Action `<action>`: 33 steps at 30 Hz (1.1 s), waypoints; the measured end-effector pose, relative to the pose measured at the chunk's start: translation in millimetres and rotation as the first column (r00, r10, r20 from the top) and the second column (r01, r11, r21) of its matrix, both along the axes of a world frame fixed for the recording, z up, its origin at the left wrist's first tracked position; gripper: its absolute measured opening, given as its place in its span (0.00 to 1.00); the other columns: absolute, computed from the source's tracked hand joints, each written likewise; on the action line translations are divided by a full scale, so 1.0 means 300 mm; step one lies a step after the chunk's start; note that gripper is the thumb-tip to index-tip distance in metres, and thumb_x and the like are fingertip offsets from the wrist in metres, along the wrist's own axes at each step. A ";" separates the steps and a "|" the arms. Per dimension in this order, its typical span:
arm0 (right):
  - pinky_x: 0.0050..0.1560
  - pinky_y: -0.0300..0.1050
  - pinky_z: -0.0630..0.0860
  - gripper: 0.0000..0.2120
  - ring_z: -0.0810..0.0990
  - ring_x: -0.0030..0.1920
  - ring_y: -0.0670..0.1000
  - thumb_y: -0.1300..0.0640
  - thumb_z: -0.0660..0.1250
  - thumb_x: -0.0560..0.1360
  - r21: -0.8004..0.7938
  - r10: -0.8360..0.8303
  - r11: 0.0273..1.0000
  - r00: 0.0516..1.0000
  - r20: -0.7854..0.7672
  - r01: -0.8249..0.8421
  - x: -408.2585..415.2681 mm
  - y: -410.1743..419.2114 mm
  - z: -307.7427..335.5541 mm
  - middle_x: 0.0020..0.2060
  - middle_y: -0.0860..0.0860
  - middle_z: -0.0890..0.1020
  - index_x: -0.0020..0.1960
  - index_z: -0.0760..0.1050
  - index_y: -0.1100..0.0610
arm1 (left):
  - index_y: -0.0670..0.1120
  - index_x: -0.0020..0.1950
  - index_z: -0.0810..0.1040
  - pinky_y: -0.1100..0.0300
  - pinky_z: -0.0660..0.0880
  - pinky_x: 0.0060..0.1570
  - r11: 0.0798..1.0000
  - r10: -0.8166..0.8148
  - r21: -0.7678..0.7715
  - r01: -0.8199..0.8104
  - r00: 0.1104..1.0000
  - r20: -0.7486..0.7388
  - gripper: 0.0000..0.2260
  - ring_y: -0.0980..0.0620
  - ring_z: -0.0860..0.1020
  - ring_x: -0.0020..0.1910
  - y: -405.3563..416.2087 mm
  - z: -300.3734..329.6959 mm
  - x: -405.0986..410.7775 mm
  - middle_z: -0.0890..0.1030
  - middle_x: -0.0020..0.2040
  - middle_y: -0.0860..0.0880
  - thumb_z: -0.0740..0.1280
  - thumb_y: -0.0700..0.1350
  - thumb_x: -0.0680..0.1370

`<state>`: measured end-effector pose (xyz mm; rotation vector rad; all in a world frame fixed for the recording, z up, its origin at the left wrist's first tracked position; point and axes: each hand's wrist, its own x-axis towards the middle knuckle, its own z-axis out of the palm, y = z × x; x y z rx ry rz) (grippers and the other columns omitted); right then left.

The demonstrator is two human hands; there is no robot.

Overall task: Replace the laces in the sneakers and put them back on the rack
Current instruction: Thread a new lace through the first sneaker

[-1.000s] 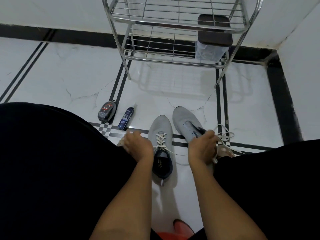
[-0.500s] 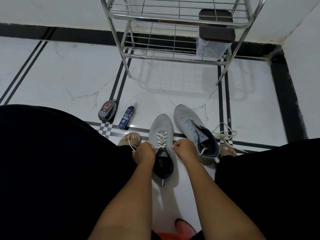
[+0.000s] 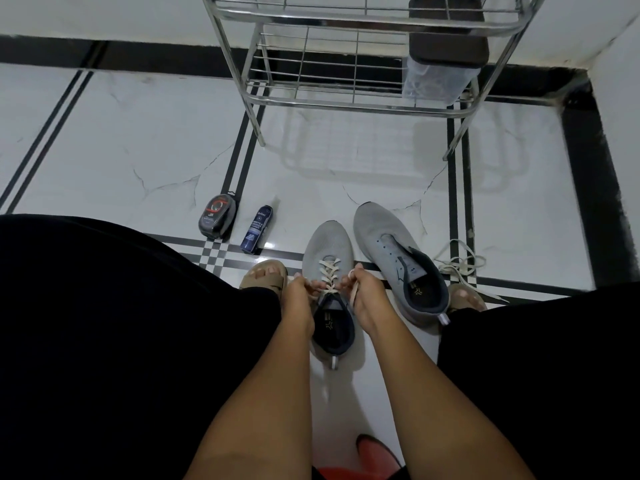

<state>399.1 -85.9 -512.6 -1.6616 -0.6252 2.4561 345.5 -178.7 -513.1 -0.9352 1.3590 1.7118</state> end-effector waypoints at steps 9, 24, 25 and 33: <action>0.34 0.37 0.71 0.13 0.70 0.28 0.44 0.59 0.58 0.82 0.268 0.156 0.945 0.980 0.126 -0.185 0.000 -0.005 -0.067 0.30 0.49 0.74 0.39 0.73 0.56 | 0.45 0.41 0.73 0.62 0.75 0.36 0.994 -0.104 0.030 0.107 0.989 -0.107 0.11 0.54 0.73 0.30 0.003 -0.029 0.006 0.73 0.31 0.50 0.57 0.40 0.82; 0.43 0.40 0.79 0.12 0.81 0.34 0.45 0.69 0.62 0.78 0.239 0.234 0.946 0.972 -0.029 -0.220 0.031 -0.001 -0.084 0.39 0.53 0.84 0.58 0.77 0.60 | 0.39 0.64 0.75 0.54 0.77 0.52 0.968 -0.234 0.042 0.248 0.950 -0.207 0.13 0.50 0.79 0.40 0.004 -0.077 0.010 0.81 0.43 0.45 0.62 0.40 0.81; 0.42 0.40 0.79 0.11 0.81 0.34 0.45 0.68 0.63 0.78 0.231 0.214 0.952 0.976 -0.024 -0.203 0.032 -0.002 -0.086 0.39 0.54 0.84 0.58 0.77 0.60 | 0.38 0.64 0.75 0.54 0.78 0.50 0.970 -0.228 0.033 0.240 0.952 -0.204 0.13 0.50 0.79 0.38 0.006 -0.081 0.011 0.80 0.42 0.45 0.63 0.41 0.81; 0.44 0.41 0.80 0.11 0.80 0.34 0.47 0.70 0.61 0.78 0.222 0.234 0.949 0.972 -0.030 -0.222 0.029 0.004 -0.098 0.41 0.56 0.83 0.56 0.77 0.61 | 0.45 0.60 0.75 0.52 0.76 0.53 0.960 -0.259 0.059 0.275 0.946 -0.197 0.10 0.51 0.79 0.38 0.011 -0.075 0.004 0.81 0.45 0.44 0.62 0.36 0.80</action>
